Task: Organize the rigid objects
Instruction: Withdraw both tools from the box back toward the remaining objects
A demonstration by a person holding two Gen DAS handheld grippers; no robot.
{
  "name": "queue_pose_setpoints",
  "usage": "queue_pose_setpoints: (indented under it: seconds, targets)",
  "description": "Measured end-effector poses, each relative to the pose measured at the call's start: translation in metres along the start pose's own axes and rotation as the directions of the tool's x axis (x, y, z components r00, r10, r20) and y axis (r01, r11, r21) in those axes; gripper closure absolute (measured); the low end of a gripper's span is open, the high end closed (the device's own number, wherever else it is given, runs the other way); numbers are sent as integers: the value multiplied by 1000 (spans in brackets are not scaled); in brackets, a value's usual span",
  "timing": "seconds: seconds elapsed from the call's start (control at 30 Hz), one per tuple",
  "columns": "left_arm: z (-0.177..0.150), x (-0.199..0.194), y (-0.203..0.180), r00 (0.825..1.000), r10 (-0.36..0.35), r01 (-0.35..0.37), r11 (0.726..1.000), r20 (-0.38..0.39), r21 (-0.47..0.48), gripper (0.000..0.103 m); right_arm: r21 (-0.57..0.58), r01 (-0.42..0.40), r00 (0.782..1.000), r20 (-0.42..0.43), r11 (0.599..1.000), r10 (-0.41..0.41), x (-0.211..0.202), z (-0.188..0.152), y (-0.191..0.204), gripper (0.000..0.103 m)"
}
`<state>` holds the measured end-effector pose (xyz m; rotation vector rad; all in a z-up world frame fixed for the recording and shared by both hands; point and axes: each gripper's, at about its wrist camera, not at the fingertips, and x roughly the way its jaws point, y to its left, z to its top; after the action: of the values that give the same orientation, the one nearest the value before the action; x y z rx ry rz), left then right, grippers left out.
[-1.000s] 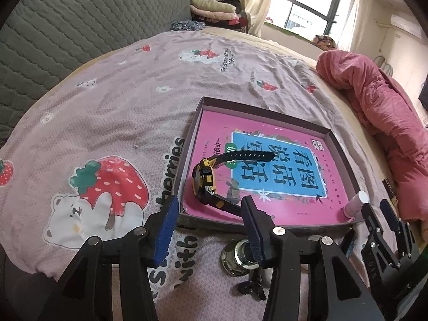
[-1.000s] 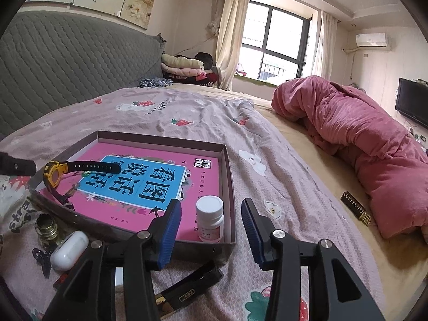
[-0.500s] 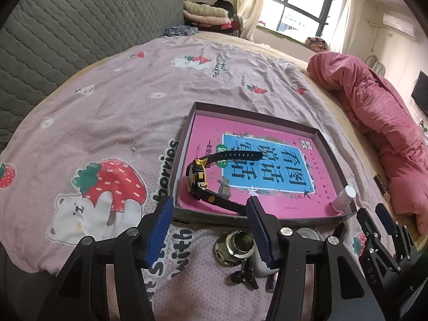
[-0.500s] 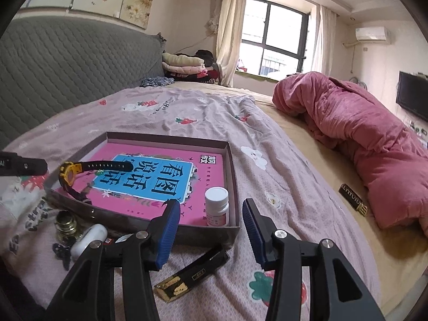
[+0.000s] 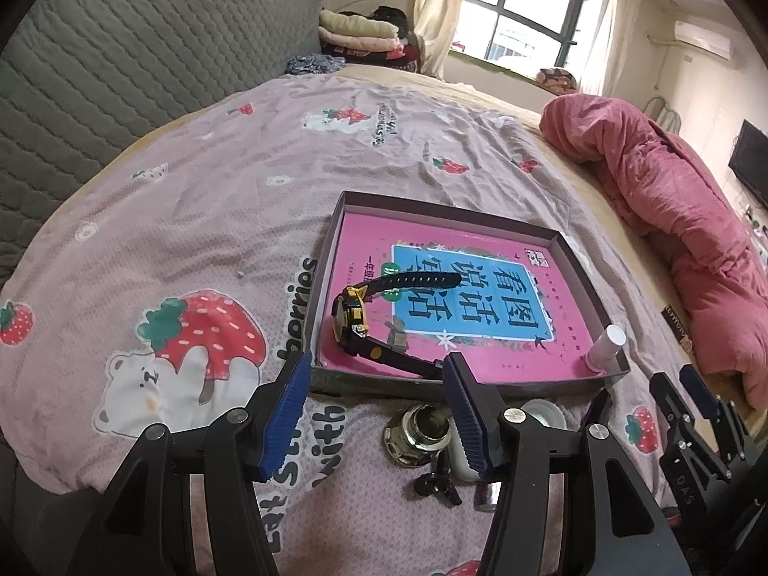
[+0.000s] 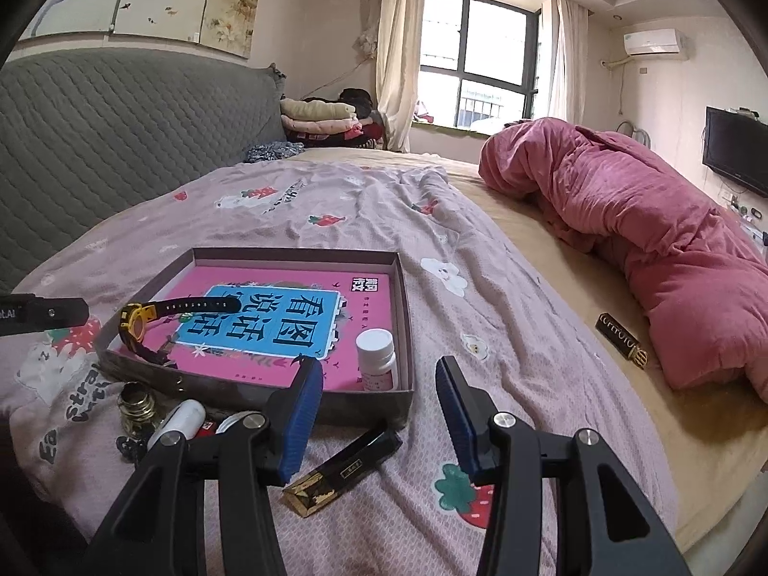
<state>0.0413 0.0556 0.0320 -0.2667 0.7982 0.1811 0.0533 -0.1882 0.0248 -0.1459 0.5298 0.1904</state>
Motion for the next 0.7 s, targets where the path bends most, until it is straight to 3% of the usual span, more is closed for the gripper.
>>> queue_pose_setpoints:
  seconds: [0.7]
  targets:
    - [-23,-4,2,999,4,-2,999,-44,55,43,-14,-4,1000,-29,1000,4,-17,-4,4,54]
